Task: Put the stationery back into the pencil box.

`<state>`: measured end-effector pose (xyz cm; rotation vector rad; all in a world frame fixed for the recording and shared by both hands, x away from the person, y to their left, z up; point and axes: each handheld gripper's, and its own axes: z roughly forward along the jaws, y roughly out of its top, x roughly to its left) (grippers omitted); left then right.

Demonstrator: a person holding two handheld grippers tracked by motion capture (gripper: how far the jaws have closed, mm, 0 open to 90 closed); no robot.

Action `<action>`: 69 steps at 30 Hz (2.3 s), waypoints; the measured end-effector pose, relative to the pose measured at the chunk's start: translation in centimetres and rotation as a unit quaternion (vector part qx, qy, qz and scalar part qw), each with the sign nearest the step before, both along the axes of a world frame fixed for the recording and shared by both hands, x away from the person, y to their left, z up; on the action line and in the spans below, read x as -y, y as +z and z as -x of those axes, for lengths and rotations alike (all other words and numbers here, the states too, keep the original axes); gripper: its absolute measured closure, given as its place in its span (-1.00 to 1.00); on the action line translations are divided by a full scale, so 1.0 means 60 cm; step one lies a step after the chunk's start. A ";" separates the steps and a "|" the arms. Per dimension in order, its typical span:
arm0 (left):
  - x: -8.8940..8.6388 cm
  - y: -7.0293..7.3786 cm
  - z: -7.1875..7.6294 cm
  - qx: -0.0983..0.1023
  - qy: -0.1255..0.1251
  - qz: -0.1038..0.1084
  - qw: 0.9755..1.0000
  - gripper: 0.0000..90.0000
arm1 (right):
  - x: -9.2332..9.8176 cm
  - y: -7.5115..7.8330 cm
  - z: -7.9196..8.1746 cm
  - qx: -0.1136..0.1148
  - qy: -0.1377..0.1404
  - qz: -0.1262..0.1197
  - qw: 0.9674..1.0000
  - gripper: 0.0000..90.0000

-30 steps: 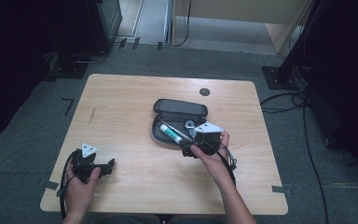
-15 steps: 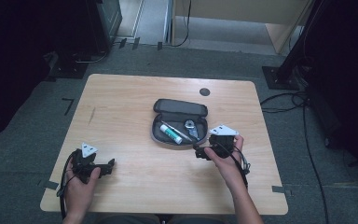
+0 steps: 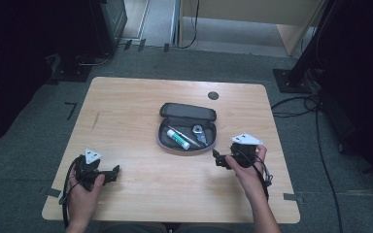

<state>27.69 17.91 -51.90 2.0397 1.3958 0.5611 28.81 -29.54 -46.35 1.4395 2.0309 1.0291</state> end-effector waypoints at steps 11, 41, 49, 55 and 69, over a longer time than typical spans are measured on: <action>0.000 0.000 0.000 0.000 0.000 0.000 1.000 -1.00 | 0.042 -0.015 0.018 -0.008 -0.023 0.004 1.000 -1.00; 0.001 0.000 0.001 0.001 0.000 0.000 1.000 -1.00 | 0.155 -0.068 0.086 -0.046 -0.096 0.015 0.994 -1.00; 0.001 0.000 0.001 0.001 0.000 0.000 1.000 -1.00 | 0.169 -0.091 0.115 -0.066 -0.102 0.017 0.992 -1.00; 0.001 0.000 0.001 0.001 0.000 0.000 1.000 -1.00 | 0.170 -0.100 0.126 -0.067 -0.106 0.034 0.992 -1.00; 0.001 0.000 0.000 0.001 -0.001 -0.001 1.000 -1.00 | 0.168 -0.105 0.140 -0.053 -0.116 0.031 0.991 -1.00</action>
